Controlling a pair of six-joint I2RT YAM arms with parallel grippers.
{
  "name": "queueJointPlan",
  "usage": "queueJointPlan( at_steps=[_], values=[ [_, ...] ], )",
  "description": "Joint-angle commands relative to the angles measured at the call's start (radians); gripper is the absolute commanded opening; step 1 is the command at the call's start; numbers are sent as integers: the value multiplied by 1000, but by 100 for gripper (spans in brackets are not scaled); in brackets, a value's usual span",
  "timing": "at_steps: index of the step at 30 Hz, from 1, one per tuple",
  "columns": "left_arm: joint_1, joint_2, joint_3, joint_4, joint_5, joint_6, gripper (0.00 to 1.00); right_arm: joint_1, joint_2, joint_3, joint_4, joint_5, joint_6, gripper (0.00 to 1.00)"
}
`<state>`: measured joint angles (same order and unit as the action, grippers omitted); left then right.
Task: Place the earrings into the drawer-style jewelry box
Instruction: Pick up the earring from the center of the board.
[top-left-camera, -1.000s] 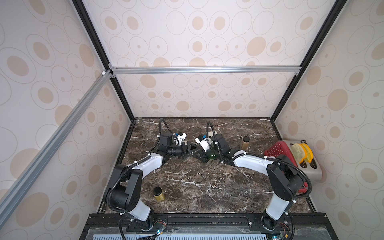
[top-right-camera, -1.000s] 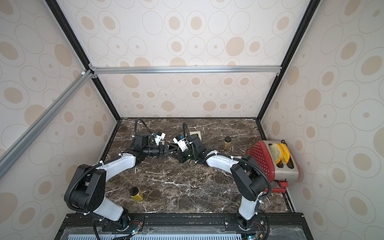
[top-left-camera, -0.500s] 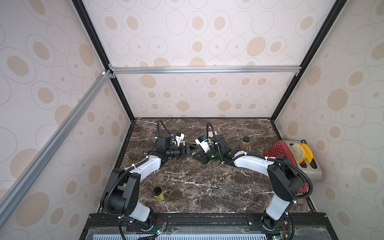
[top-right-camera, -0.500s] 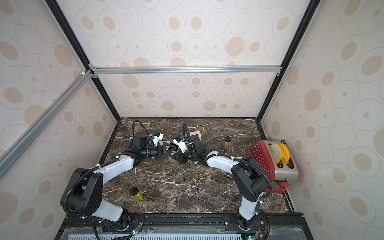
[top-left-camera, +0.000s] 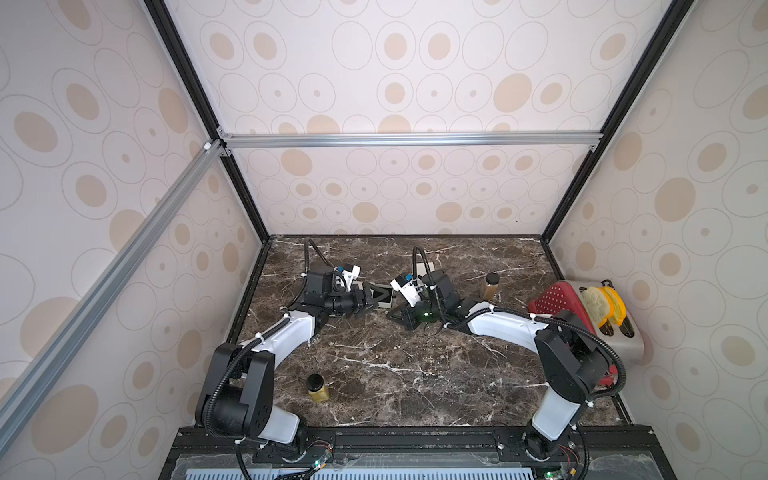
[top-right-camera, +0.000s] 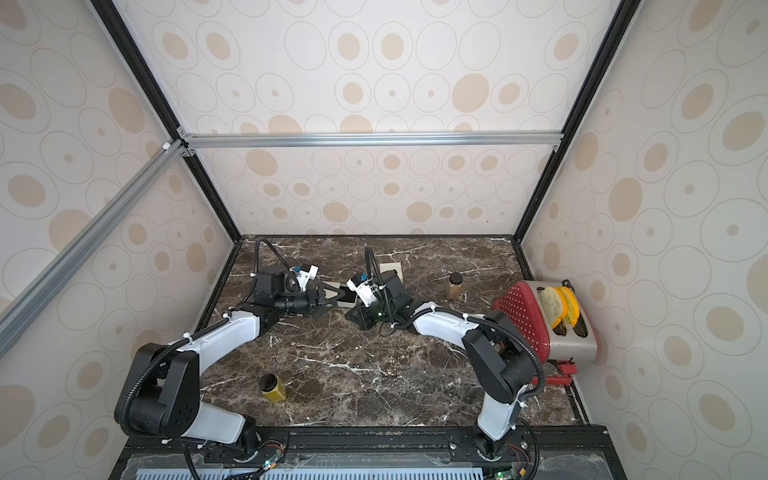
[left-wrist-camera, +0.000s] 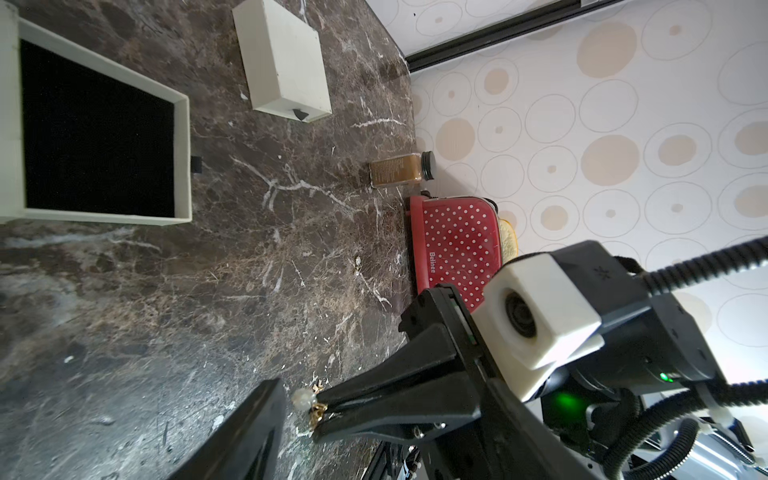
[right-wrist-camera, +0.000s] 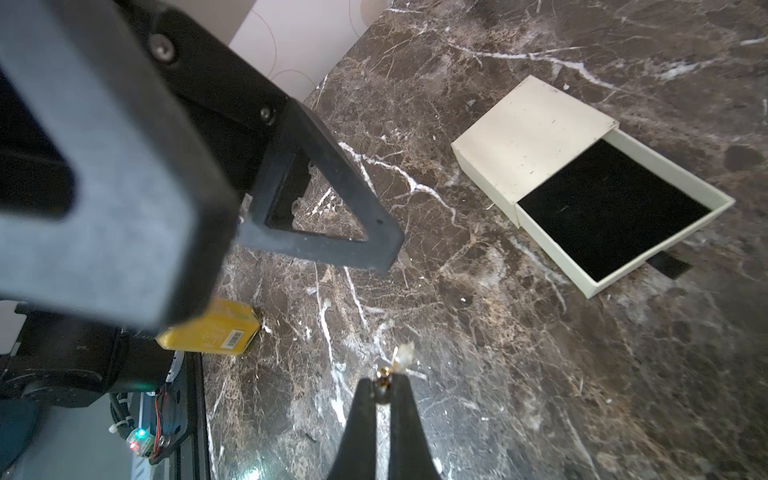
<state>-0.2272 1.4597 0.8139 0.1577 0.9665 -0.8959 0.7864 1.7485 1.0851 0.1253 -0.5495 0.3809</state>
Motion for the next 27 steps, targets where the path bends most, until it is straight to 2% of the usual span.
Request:
queueJointPlan(
  at_steps=[1,9,17,27],
  values=[
    [5,-29,15,-18,40,41,76,-13,-44,-1,17,-31,-20,0],
    [-2,-56,-2,2,79,18,72,-70,-84,-36,116,-57,-8,0],
    [-43,-25,14,79,84,-47,72,-70,-51,-22,162,-115,19,0],
    [-58,17,36,98,78,-64,64,-68,-24,-24,194,-176,57,0]
  ],
)
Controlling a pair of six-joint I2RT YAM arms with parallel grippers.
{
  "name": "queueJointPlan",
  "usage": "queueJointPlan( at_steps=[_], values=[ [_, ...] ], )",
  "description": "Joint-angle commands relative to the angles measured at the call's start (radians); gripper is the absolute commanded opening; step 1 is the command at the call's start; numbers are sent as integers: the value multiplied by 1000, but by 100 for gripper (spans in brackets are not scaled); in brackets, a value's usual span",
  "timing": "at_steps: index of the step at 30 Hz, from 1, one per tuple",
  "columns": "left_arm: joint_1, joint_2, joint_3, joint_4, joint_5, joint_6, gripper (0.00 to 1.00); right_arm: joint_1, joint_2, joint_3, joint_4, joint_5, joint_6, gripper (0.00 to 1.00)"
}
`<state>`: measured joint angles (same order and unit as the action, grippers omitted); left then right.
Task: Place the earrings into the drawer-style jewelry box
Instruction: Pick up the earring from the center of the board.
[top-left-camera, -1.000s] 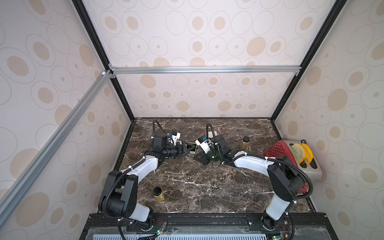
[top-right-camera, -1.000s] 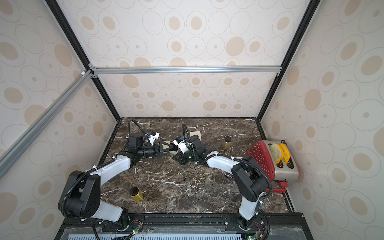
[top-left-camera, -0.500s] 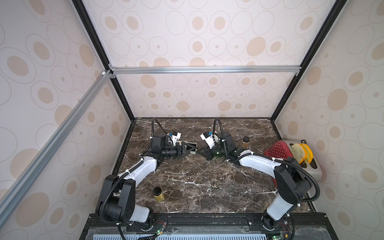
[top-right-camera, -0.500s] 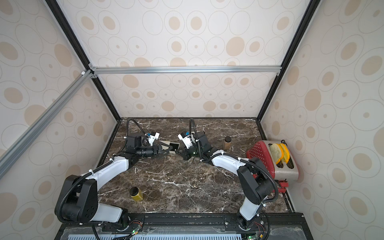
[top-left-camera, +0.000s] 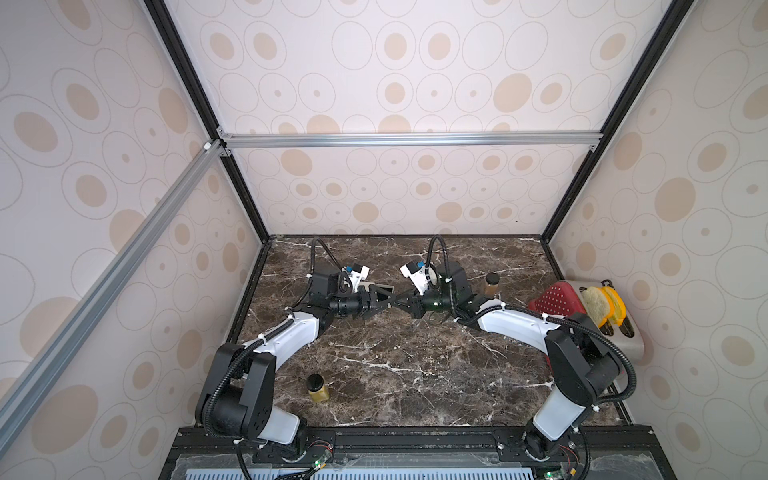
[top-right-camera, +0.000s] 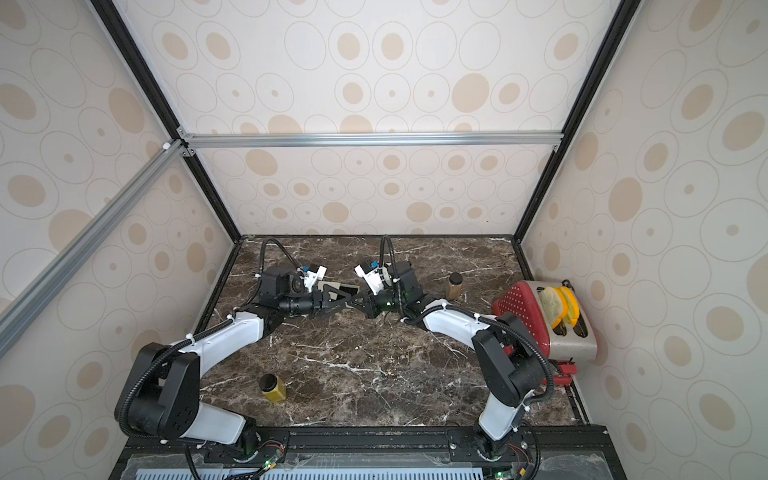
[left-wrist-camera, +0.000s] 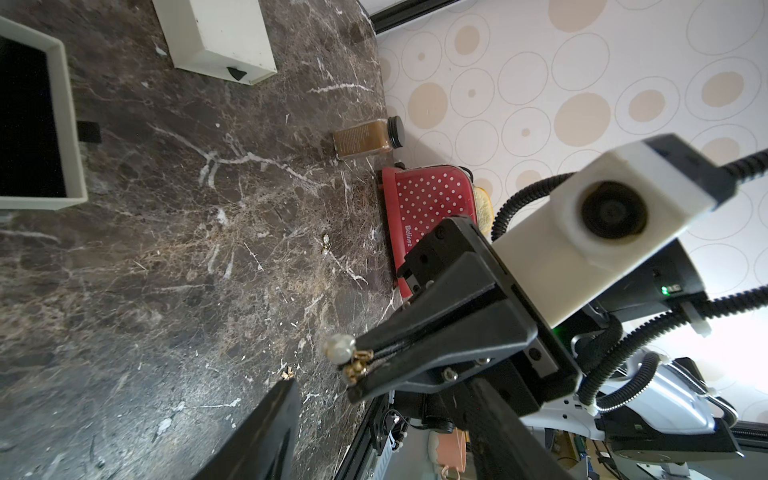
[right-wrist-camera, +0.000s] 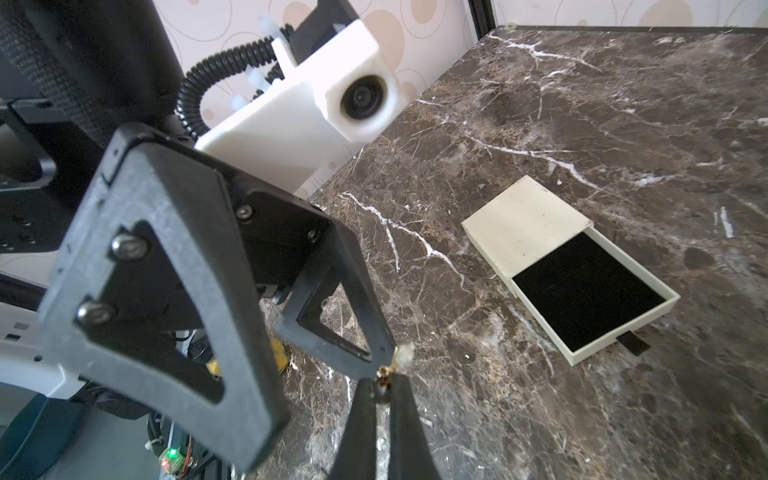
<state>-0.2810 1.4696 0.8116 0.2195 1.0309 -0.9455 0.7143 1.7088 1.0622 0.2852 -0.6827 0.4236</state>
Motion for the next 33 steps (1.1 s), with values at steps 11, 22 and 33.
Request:
queueJointPlan(
  at_steps=[11,22,33],
  values=[
    [-4,12,59,37,8,-19,45,22,36,3,27,-80,27,0],
    [-3,-9,49,8,-3,-1,30,37,39,3,25,-92,34,0],
    [-4,-21,43,-5,-12,5,9,46,40,0,0,-88,24,0]
  ],
)
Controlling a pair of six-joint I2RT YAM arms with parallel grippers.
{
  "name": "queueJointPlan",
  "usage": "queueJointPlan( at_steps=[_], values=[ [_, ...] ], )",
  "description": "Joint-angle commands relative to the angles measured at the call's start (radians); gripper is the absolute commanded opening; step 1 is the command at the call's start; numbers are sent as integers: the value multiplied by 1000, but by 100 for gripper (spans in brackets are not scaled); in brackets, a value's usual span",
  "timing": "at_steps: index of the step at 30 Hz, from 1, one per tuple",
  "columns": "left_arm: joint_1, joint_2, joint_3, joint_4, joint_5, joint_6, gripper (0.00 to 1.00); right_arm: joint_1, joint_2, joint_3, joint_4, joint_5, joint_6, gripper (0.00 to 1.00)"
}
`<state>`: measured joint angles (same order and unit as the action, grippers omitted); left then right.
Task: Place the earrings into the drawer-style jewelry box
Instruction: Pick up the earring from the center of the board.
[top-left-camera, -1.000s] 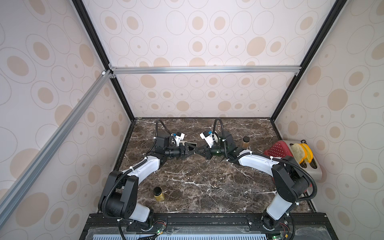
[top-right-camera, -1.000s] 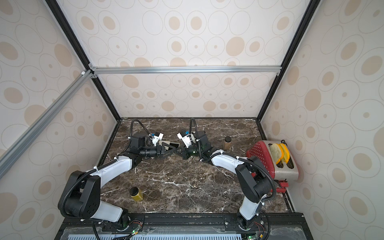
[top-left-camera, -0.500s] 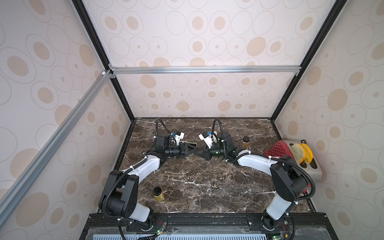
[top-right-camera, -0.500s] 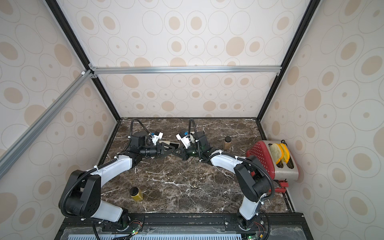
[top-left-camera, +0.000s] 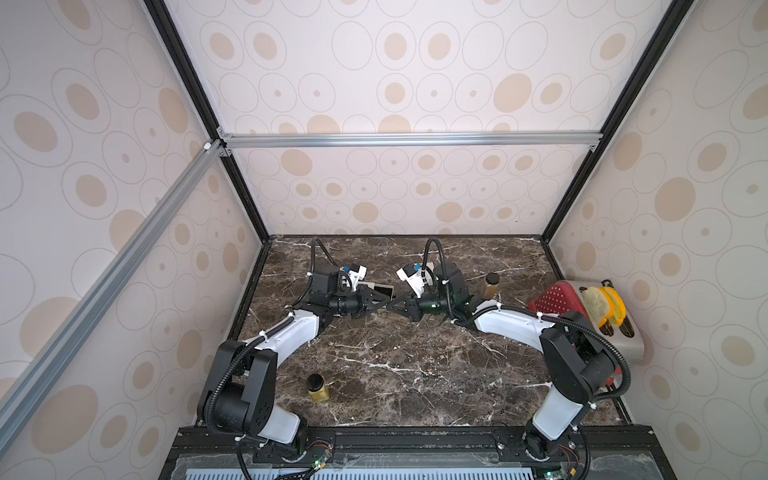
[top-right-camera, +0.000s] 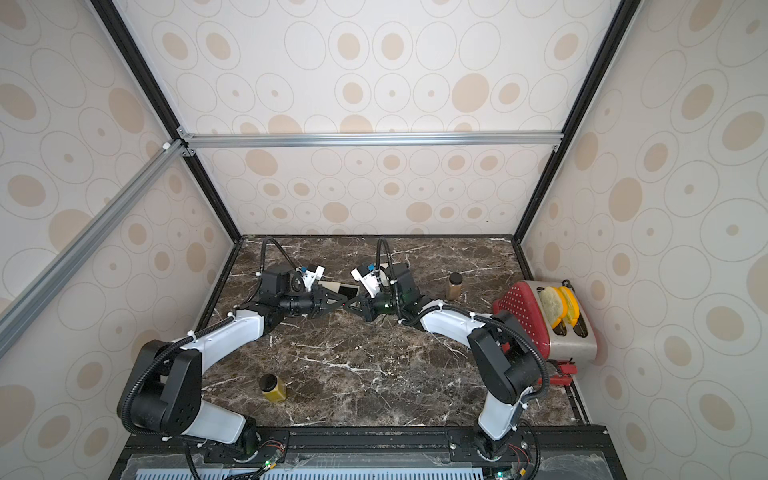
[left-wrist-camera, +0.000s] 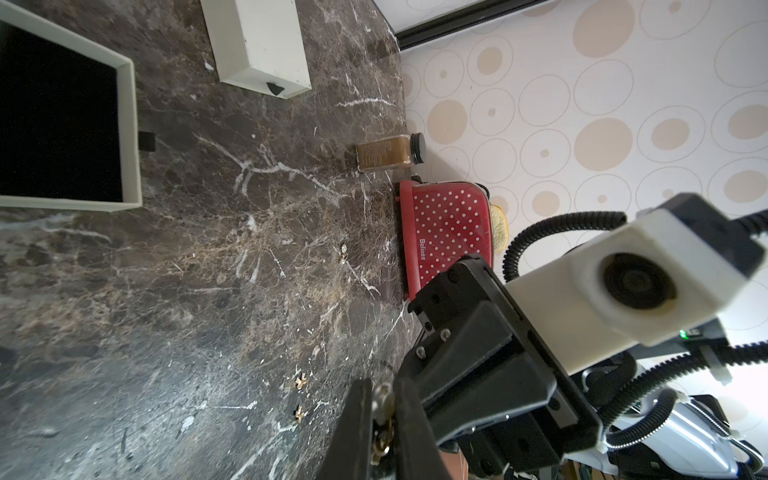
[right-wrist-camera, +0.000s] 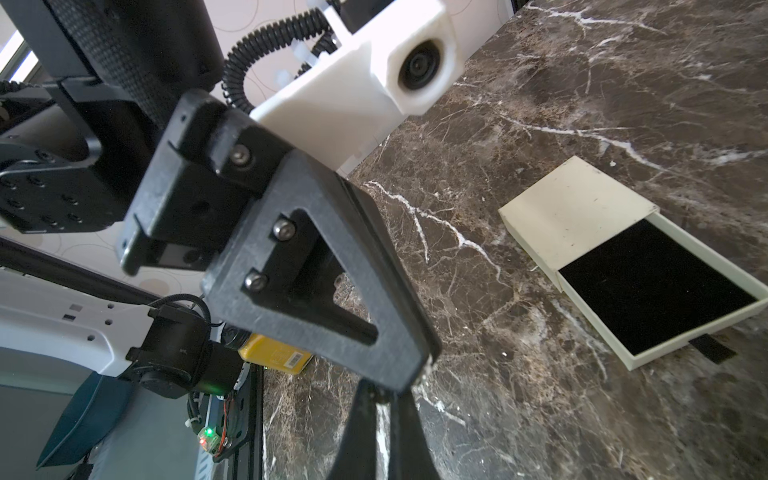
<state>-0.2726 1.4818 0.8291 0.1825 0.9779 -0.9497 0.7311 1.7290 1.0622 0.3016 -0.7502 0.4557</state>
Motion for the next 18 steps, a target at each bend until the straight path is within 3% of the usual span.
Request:
queueJointPlan(
  at_steps=[1,5,9,11,18],
  values=[
    [-11,-34,26,30,41,10,7,29,19,-1,-18,-19,-8,0],
    [-12,-38,27,20,42,17,9,29,23,5,-16,-14,-10,0],
    [-13,-41,25,18,47,19,31,29,23,4,-13,-8,-9,0],
    [-10,-44,22,16,49,21,35,28,23,1,-12,-4,-10,0],
    [-9,-58,21,-29,44,53,29,25,24,-12,5,2,0,0]
  ],
)
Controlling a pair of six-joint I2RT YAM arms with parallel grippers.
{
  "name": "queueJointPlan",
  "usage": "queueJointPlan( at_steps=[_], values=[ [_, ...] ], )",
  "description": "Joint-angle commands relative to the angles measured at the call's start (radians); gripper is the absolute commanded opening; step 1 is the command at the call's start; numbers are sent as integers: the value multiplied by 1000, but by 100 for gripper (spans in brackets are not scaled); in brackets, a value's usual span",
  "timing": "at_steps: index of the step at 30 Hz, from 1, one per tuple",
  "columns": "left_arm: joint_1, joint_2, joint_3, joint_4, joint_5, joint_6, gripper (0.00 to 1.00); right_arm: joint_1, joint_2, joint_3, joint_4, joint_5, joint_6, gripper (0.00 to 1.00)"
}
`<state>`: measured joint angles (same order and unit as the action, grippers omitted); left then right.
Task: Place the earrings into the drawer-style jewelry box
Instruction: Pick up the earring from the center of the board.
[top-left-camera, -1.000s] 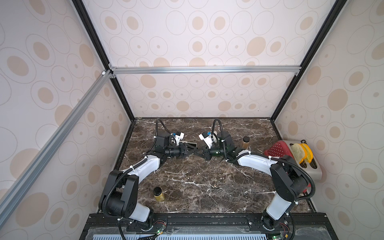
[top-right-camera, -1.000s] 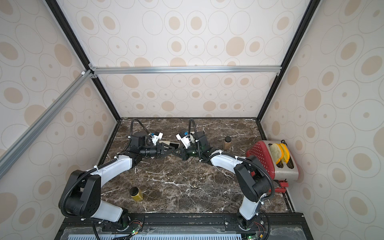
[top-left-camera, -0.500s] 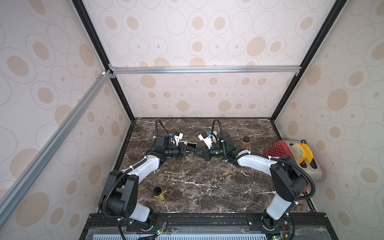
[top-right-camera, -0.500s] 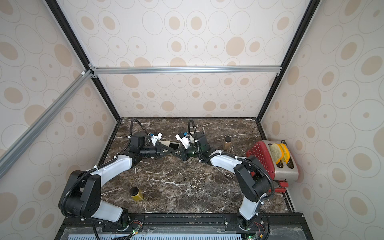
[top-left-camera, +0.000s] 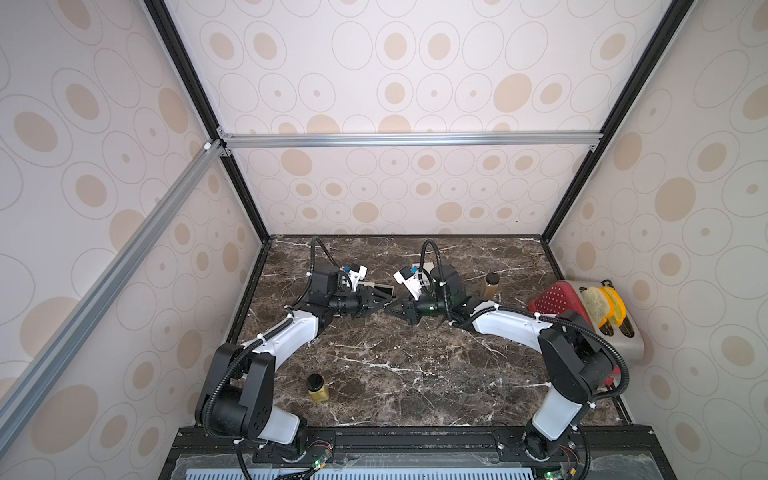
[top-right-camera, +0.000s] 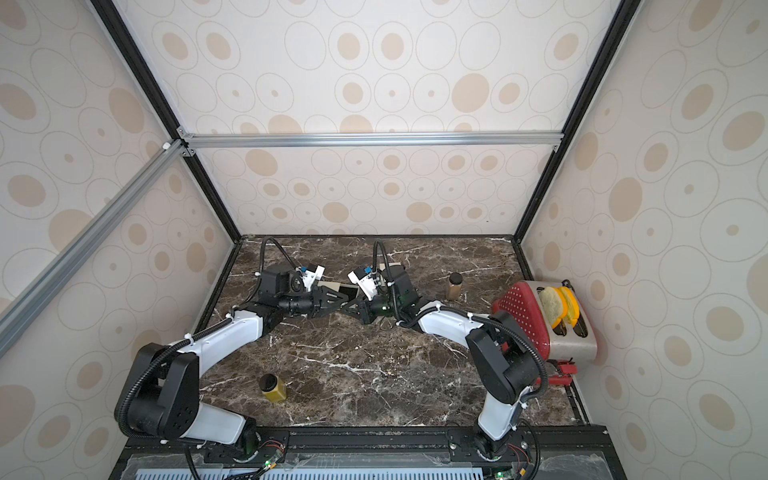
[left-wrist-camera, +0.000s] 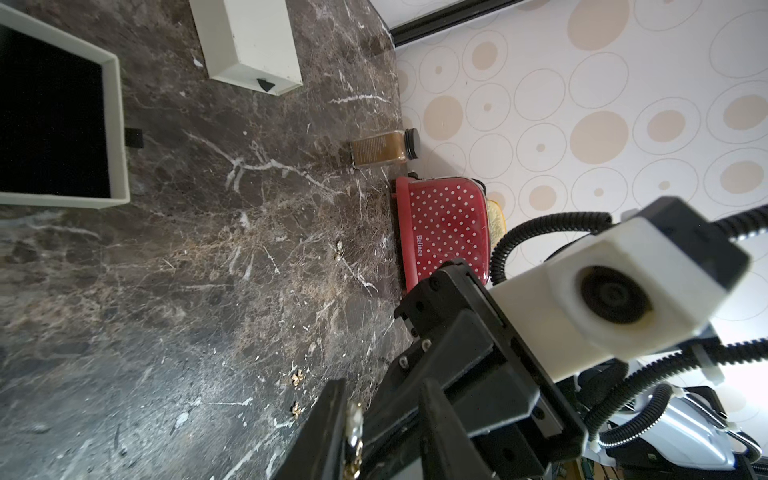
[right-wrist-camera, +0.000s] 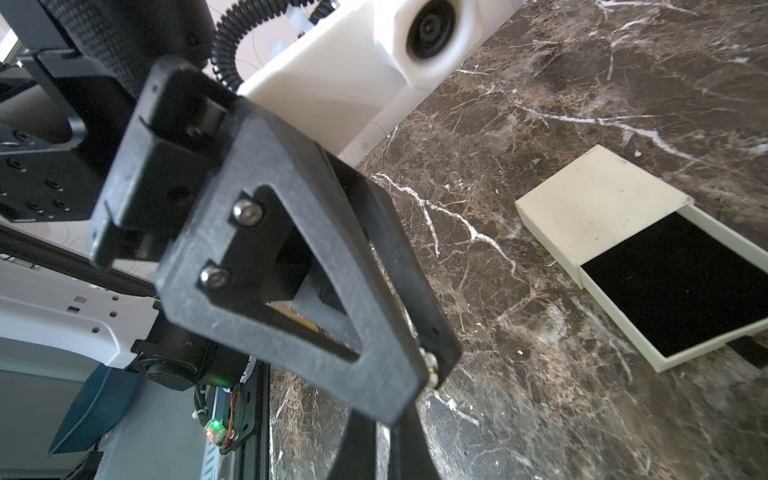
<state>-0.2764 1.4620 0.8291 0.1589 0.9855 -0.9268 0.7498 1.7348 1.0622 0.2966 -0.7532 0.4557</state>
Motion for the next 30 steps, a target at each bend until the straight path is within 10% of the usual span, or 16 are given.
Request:
queueJointPlan(
  at_steps=[1,30],
  values=[
    [-4,-38,21,-10,35,34,28,5,19,-13,12,6,2,0],
    [20,-40,6,-16,35,42,11,-20,38,-29,64,-9,48,0]
  ],
)
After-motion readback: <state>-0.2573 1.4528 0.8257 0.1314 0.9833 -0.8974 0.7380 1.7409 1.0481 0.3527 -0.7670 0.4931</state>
